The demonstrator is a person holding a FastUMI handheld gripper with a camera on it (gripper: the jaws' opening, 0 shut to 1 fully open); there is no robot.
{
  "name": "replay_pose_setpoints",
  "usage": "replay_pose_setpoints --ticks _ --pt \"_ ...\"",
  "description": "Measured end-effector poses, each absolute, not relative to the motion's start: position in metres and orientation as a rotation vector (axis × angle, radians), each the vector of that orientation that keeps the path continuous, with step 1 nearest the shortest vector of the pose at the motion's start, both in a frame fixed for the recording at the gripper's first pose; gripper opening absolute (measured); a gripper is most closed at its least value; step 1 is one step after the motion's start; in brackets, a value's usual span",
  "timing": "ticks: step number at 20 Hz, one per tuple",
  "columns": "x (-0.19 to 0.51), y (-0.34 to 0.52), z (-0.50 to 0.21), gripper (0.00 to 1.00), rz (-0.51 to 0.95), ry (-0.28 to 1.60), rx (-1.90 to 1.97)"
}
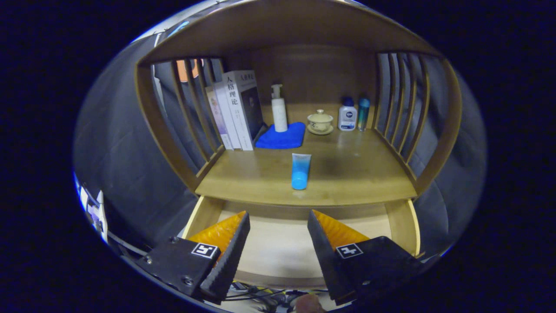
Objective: Pull open the drawer, take out the items inside it, and place them on the countertop above the cabinet.
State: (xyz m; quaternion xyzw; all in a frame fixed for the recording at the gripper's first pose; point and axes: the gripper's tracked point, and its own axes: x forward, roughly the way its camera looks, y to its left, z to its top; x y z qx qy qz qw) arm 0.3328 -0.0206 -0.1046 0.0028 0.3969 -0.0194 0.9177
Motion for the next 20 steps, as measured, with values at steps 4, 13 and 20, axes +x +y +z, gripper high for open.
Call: replay_pose_setpoints --ticks 4,13,20 --pt "0.309 -0.014 -0.083 0.85 -0.027 0.679 -0.033" --pt "0.233 -0.016 -0.087 1.00 -0.015 0.437 -0.097" --pt "0.195 -0.021 -0.125 1.00 -0.011 0.317 -0.101"
